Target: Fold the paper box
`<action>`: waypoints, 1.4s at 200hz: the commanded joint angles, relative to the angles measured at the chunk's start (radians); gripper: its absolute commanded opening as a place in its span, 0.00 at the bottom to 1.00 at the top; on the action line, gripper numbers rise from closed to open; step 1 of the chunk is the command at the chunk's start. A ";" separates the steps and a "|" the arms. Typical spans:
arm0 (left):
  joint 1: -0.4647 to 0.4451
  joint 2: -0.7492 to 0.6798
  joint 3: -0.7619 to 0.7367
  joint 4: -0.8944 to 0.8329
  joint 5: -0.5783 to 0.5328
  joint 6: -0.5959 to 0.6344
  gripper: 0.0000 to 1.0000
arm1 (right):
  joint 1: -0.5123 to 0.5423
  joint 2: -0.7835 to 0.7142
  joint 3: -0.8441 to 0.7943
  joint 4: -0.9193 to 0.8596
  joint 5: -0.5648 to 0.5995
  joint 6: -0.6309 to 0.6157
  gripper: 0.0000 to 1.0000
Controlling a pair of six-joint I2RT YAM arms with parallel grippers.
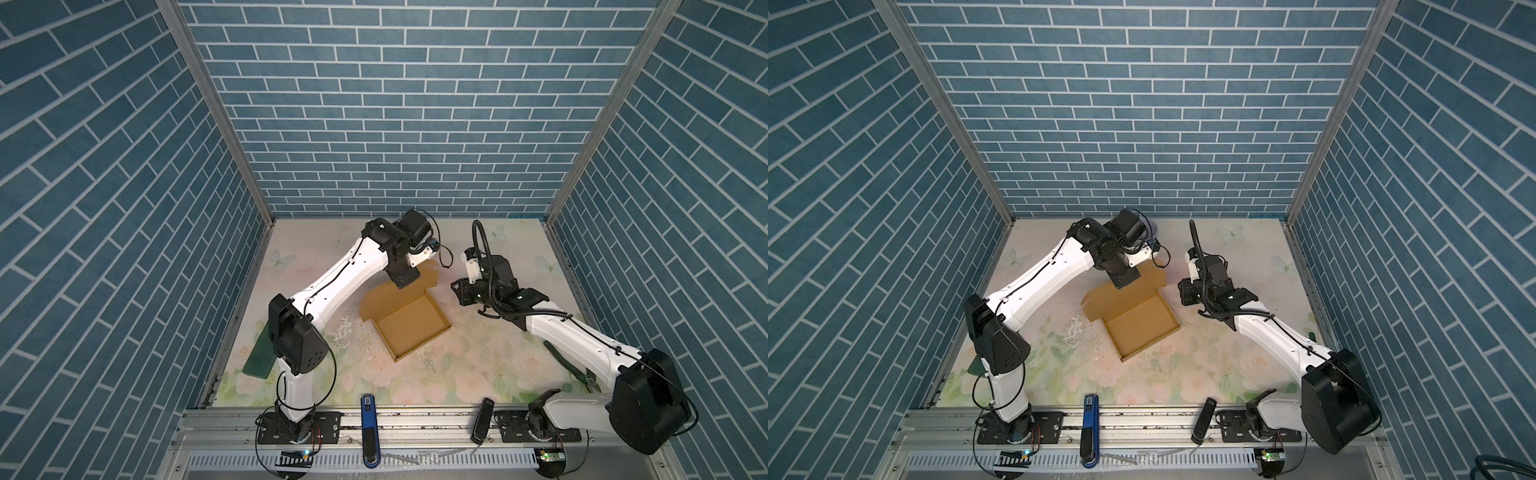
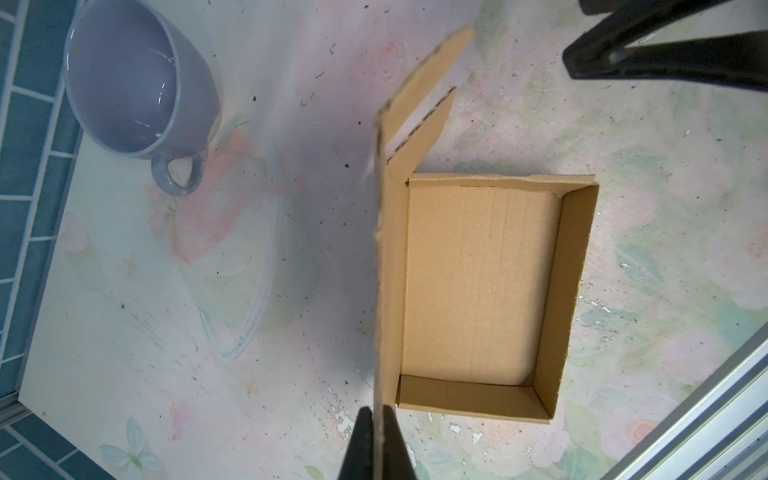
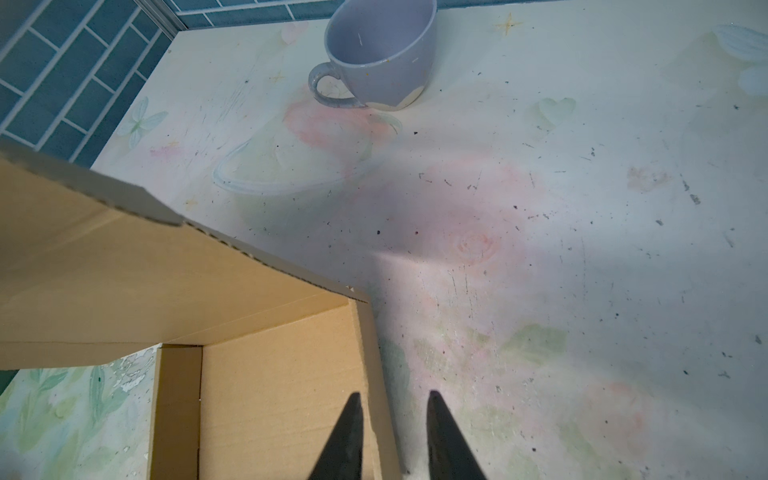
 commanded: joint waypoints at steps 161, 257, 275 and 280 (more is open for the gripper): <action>-0.027 -0.009 -0.065 0.084 0.087 0.080 0.05 | -0.003 -0.036 -0.047 0.038 -0.079 -0.162 0.36; -0.054 0.004 -0.064 0.088 0.077 0.077 0.04 | -0.004 0.043 -0.036 0.170 -0.094 -0.223 0.38; -0.057 0.003 -0.063 0.090 0.080 0.076 0.04 | -0.006 0.051 -0.021 0.167 -0.104 -0.238 0.38; -0.058 0.002 -0.063 0.090 0.081 0.075 0.04 | -0.006 0.053 -0.019 0.166 -0.108 -0.241 0.38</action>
